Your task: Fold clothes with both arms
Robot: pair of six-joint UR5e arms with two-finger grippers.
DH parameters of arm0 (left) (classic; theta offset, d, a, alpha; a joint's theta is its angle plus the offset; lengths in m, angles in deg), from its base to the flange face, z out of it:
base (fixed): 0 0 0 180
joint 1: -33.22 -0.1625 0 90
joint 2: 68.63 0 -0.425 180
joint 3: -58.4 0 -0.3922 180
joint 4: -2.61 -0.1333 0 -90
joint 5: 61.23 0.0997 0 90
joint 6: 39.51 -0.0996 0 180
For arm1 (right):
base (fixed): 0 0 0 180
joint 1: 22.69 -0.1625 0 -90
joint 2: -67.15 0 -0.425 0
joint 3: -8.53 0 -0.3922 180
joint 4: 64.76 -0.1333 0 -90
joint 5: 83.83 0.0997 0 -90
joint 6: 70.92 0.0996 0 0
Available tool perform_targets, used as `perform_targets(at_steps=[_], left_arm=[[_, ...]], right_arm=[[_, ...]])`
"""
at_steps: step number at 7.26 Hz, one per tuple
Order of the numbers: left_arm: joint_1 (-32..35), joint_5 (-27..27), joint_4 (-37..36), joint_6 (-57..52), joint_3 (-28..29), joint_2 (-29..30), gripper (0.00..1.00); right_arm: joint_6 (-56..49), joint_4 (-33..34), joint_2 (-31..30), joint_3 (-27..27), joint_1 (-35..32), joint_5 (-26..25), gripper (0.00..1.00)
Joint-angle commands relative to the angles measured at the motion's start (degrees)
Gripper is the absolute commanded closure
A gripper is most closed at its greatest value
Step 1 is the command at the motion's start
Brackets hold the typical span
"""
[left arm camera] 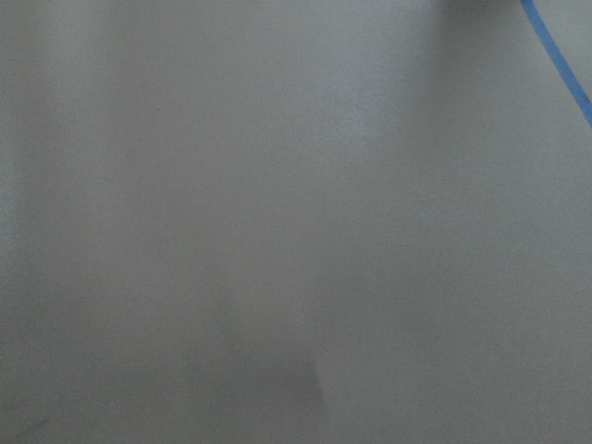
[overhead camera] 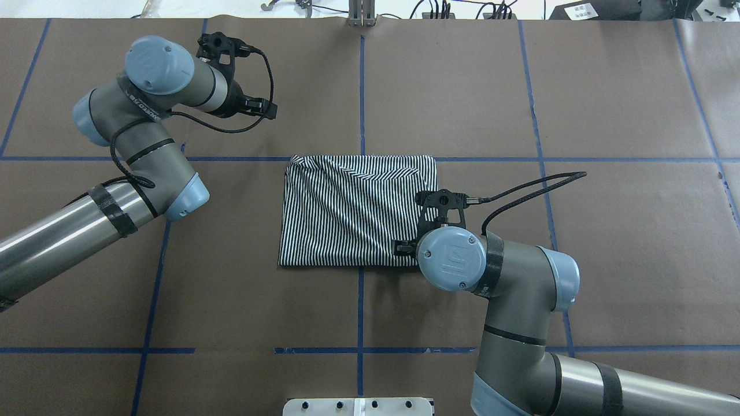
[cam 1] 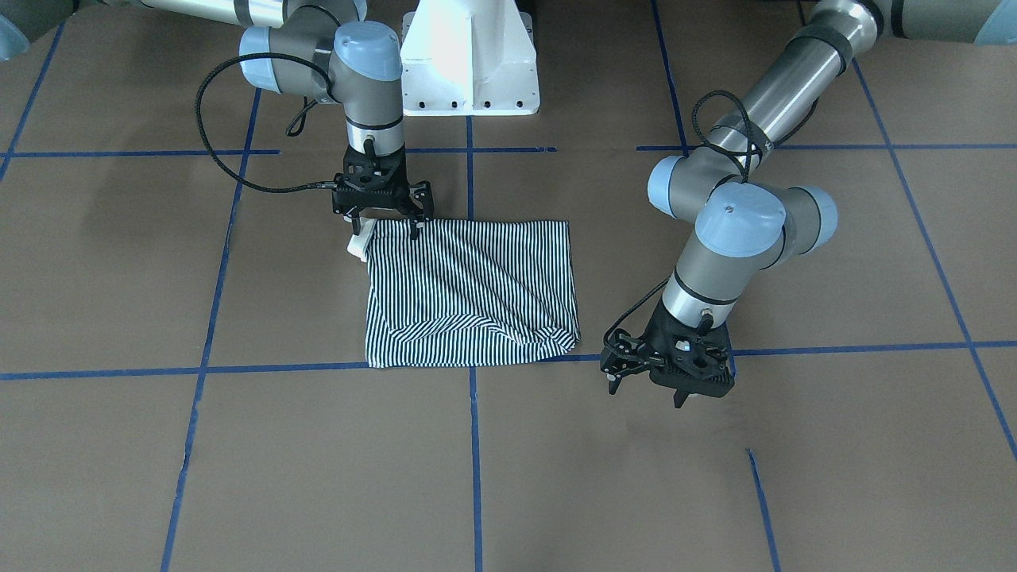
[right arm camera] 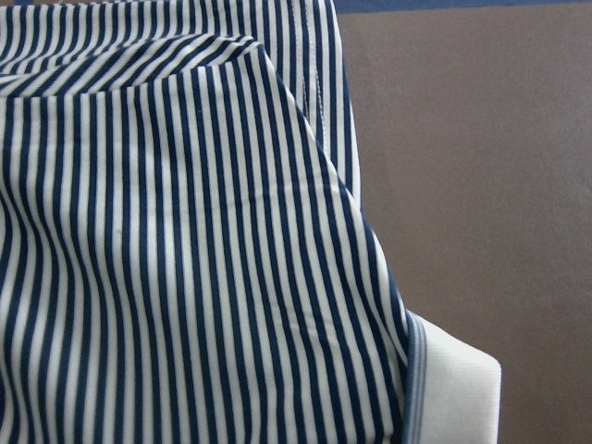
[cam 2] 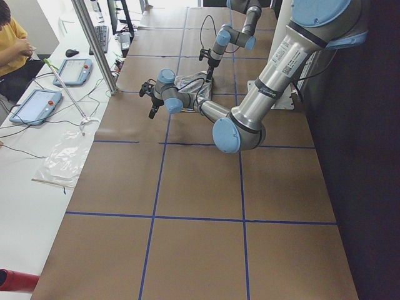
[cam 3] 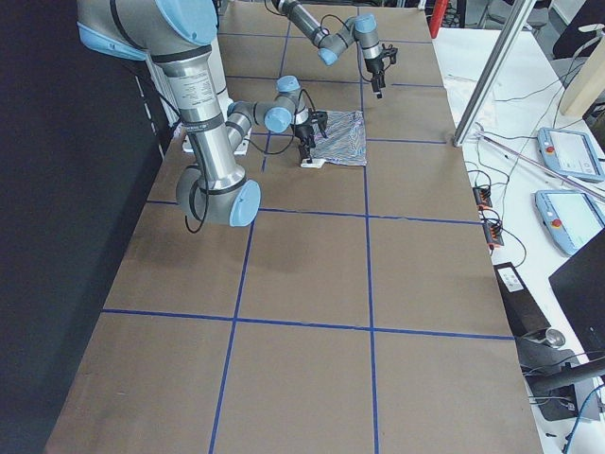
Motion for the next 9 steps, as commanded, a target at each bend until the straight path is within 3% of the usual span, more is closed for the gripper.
perform_targets(at_steps=[1, 3, 5, 7, 8, 9], left_arm=[[-0.1, 0.0, 0.0, 0.0, 0.0, 0.0, 0.00], [-0.2, 0.1, 0.2, -0.1, -0.4, -1.0, 0.00], [-0.2, -0.1, 0.5, -0.4, -6.3, -5.2, 0.00], [0.3, -2.3, -2.1, -1.1, -11.0, -8.0, 0.00], [3.1, -4.0, -5.3, -4.9, -13.5, -8.5, 0.00], [5.4, -4.5, -10.5, -15.1, -19.7, -12.6, 0.00]], right_arm=[[0.0, -0.1, 0.0, -0.1, 0.0, 0.0, 0.00], [-1.9, 0.9, 0.7, 3.5, -3.2, 2.7, 0.00], [-10.3, 3.9, 0.5, 6.0, -13.1, 14.4, 0.00], [-27.1, 12.7, -0.7, 11.1, -25.7, 25.7, 0.00], [-35.9, 14.8, -2.7, 11.4, -32.4, 30.2, 0.00], [-46.2, 14.3, -8.4, 11.7, -37.8, 31.9, 0.00]])
